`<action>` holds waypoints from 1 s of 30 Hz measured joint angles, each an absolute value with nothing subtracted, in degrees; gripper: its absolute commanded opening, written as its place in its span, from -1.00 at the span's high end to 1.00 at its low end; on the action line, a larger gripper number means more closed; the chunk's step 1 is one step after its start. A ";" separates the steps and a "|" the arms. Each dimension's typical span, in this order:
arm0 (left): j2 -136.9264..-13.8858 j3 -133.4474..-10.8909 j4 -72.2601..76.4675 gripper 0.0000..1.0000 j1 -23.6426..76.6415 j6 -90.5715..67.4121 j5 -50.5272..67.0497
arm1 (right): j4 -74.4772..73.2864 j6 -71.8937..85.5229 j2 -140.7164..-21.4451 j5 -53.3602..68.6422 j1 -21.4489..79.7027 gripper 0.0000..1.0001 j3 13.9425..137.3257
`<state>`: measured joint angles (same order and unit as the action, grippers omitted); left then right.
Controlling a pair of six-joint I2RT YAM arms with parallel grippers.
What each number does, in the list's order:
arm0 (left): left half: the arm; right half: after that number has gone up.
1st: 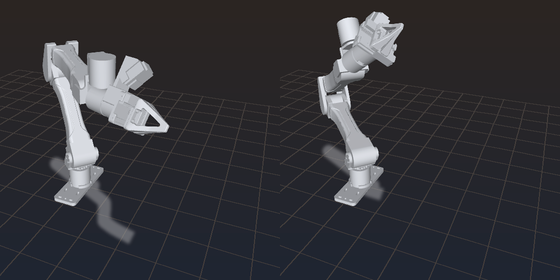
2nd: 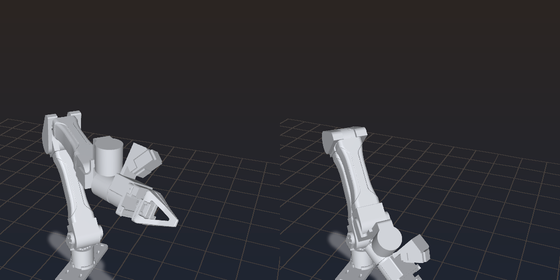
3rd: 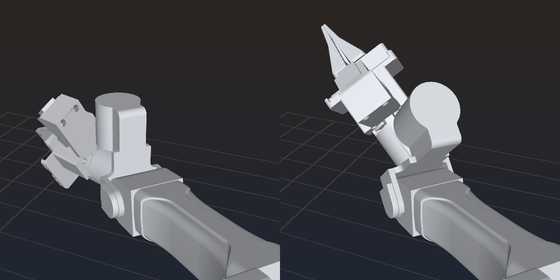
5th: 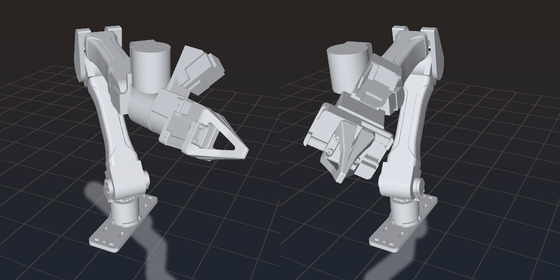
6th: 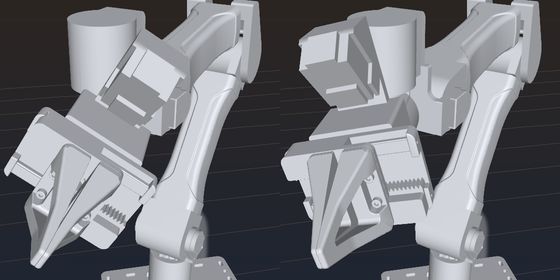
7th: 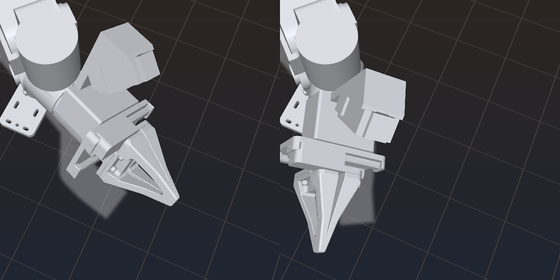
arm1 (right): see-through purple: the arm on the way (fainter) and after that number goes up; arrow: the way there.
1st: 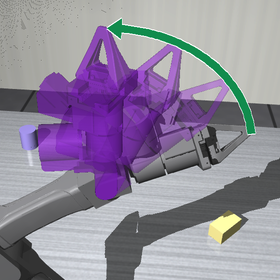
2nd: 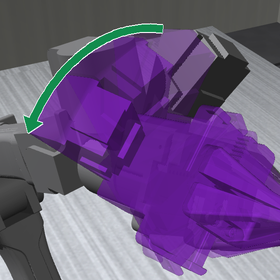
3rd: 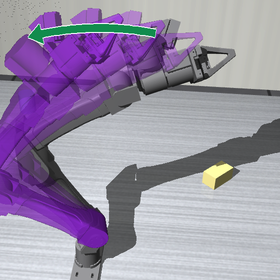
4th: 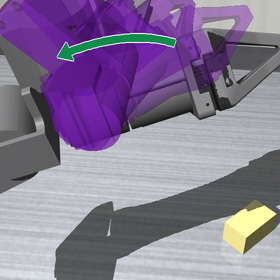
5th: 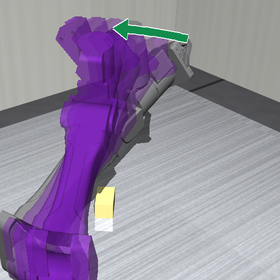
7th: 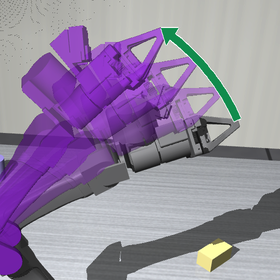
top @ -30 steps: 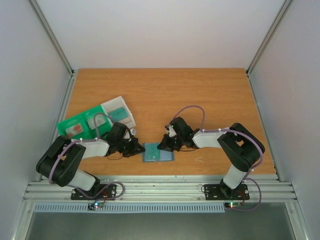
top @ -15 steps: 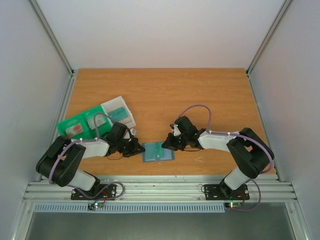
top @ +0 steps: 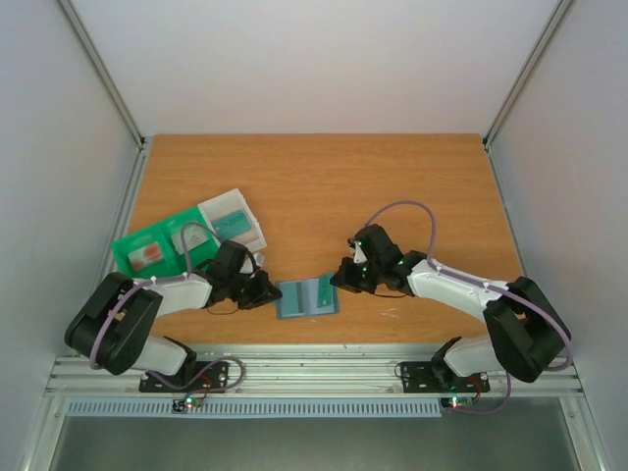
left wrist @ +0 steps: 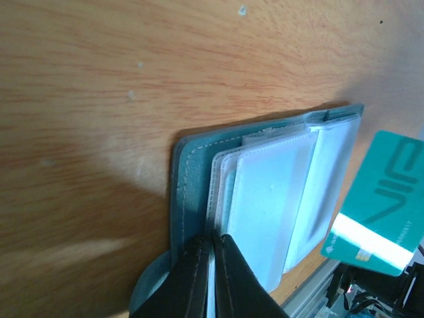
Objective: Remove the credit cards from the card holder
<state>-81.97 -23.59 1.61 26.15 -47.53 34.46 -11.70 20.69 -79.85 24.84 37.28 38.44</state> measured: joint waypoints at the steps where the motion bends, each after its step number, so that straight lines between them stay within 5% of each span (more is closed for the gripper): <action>1: -81.21 -23.62 0.51 0.73 26.13 -47.51 34.04 | -13.21 20.51 -78.94 23.99 37.28 0.98 38.92; 8: -73.14 -24.47 -8.71 0.05 26.11 -48.07 31.81 | -19.00 20.67 -71.75 20.12 37.28 0.98 40.91; 16: -57.36 -31.64 -17.72 -0.46 26.11 -49.30 30.28 | -17.91 23.79 -66.57 21.32 37.28 0.98 42.28; 30: -37.32 -30.65 -16.36 -0.52 26.11 -61.30 28.84 | -1.52 32.64 -65.04 23.57 37.28 0.98 42.28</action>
